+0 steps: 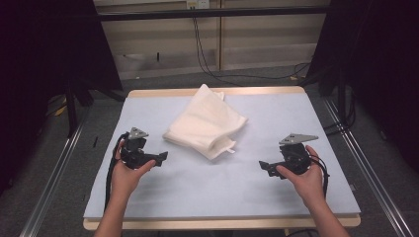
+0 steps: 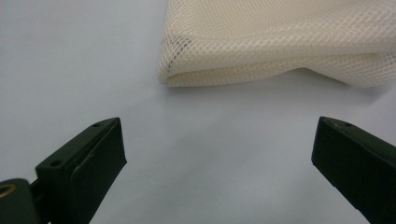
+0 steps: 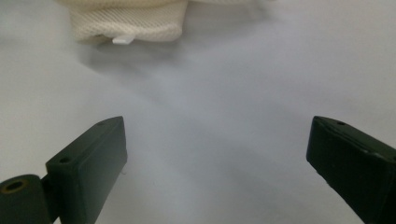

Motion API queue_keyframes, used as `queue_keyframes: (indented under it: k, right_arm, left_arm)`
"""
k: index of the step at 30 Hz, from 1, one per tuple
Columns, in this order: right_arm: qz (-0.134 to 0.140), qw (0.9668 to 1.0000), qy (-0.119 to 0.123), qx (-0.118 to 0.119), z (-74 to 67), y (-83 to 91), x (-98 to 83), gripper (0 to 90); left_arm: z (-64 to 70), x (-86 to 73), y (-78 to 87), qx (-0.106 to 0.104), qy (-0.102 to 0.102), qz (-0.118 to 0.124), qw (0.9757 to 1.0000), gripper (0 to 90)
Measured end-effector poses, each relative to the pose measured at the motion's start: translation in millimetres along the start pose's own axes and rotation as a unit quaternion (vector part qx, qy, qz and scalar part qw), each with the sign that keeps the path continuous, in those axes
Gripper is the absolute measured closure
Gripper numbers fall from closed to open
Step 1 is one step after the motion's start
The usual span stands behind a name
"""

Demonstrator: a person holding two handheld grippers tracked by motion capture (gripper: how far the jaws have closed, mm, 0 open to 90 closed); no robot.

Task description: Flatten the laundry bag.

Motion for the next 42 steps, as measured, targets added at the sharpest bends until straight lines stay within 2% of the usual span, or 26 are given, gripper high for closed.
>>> queue_keyframes:
  k: [5,8,13,16,17,18,20,23,25,27,29,33,34,37,42]
  right_arm:
    - [-0.003,1.0000,0.002,0.001,4.0,-2.3,-6.7,4.2]
    - [-0.006,0.9999,0.009,-0.004,4.3,-3.2,-8.9,4.2]
    - [-0.013,0.9998,0.015,0.005,4.8,-6.7,-12.8,4.2]
    - [-0.009,0.9998,0.019,0.008,4.0,-6.4,-13.4,4.5]
    - [-0.012,0.9997,0.016,0.011,3.7,-5.7,-14.5,4.6]
    - [-0.011,0.9997,0.018,0.013,4.2,-5.9,-15.2,4.6]
    - [-0.012,0.9997,0.016,0.012,4.1,-4.5,-16.5,4.9]
    - [-0.009,0.9997,0.018,0.012,4.6,-3.6,-16.5,5.1]
    - [-0.010,0.9997,0.016,0.014,4.5,-4.1,-16.6,5.1]
    - [-0.010,0.9997,0.016,0.018,4.1,-5.1,-16.6,5.2]
    - [-0.014,0.9996,0.013,0.020,3.3,-5.7,-17.0,5.3]
    - [-0.013,0.9995,0.014,0.027,3.2,-7.4,-16.8,5.4]
    - [-0.014,0.9994,0.014,0.028,3.1,-7.6,-16.7,5.5]
    - [-0.014,0.9993,0.015,0.031,2.8,-8.0,-16.2,5.7]
    - [-0.016,0.9992,0.019,0.031,1.6,-9.9,-16.5,6.1]
  left_arm:
    - [4.5,-1.1,-2.9,-0.012,-0.012,-0.016,0.9997,2.7]
    - [7.7,-0.2,-1.6,-0.016,-0.014,-0.015,0.9997,2.8]
    - [16.3,3.8,-4.6,-0.033,-0.016,-0.018,0.9992,3.2]
    - [20.7,6.7,-9.0,-0.038,-0.017,-0.013,0.9991,3.4]
    - [24.7,10.0,-12.5,-0.046,-0.023,-0.015,0.9985,3.8]
    - [27.9,11.4,-15.5,-0.050,-0.015,-0.008,0.9986,4.0]
    - [33.6,14.4,-20.7,-0.060,-0.013,-0.003,0.9981,4.7]
    - [43.4,18.5,-27.8,-0.077,-0.026,-0.008,0.9967,5.1]
    - [48.2,21.6,-31.3,-0.085,-0.043,-0.017,0.9953,5.5]
    - [51.1,25.8,-33.0,-0.088,-0.054,-0.021,0.9944,5.7]
    - [55.5,30.8,-35.0,-0.090,-0.058,-0.013,0.9941,6.4]
    - [66.0,38.0,-41.5,-0.097,-0.068,-0.021,0.9928,6.6]
    - [67.8,39.3,-43.7,-0.094,-0.078,-0.027,0.9922,6.6]
    - [74.5,43.1,-50.4,-0.095,-0.084,-0.030,0.9915,6.7]
    - [84.5,46.8,-60.4,-0.107,-0.077,-0.029,0.9909,7.1]
Point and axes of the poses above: each handheld gripper's, and its own axes: y roughly backward along the jaws, x roughly out of its top, z roughly to its right, the point moved 3 cm from there along -y, roughly forward along the jaws, and after that the axes turned 9 degrees about z, right-handed, at the moved point
